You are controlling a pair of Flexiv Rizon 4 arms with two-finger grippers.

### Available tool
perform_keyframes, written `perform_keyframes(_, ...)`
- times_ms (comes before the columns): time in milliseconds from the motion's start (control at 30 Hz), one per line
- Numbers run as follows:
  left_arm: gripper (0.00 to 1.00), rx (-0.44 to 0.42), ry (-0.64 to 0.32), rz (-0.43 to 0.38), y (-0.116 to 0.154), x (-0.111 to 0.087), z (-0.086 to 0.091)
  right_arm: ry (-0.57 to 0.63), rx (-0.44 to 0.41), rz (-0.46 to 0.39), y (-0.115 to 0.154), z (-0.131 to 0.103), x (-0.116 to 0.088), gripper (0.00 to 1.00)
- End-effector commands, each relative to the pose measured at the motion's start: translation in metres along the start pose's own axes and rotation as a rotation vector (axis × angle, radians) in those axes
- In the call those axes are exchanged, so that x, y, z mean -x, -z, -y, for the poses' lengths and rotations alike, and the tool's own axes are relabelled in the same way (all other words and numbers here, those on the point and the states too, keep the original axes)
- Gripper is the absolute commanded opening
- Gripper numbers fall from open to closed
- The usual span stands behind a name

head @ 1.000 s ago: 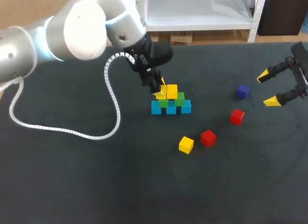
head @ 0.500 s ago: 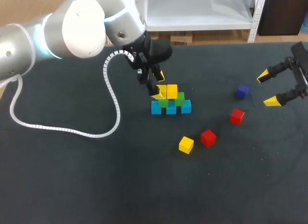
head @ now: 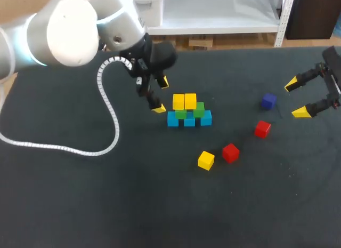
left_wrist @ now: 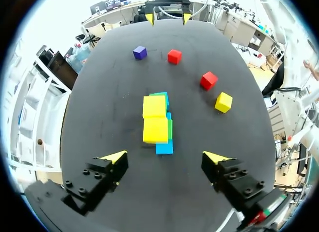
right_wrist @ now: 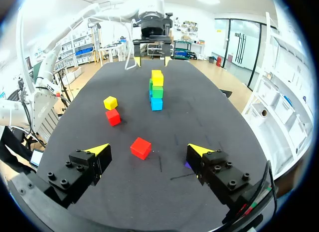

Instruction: Place the blue cubes, place green cubes on the blue cubes, place the yellow cubes on the green cubes, then place the red cubes on the yellow cubes, and place purple cube on the red cubes.

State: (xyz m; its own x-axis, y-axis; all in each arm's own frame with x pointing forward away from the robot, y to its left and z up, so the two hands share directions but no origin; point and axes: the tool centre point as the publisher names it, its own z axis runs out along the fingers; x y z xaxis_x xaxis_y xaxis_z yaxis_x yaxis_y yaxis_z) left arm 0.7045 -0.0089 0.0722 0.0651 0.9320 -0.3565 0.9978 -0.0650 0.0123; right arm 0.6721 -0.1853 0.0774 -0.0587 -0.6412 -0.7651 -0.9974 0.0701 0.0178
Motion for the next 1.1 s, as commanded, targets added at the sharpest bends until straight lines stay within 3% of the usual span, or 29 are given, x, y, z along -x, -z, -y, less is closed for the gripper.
perform_keyframes(33, 0.0, 0.012, 0.002, 0.008, -0.002, -0.01, 0.003, 0.001, 0.0, 0.002, -0.001, 0.001, 0.0, 1.0)
perform_keyframes(1100, 0.0, -0.032, -0.01, 0.017, -0.026, 0.008, -0.005, 0.001, 0.0, 0.002, -0.001, 0.001, 0.0, 1.0)
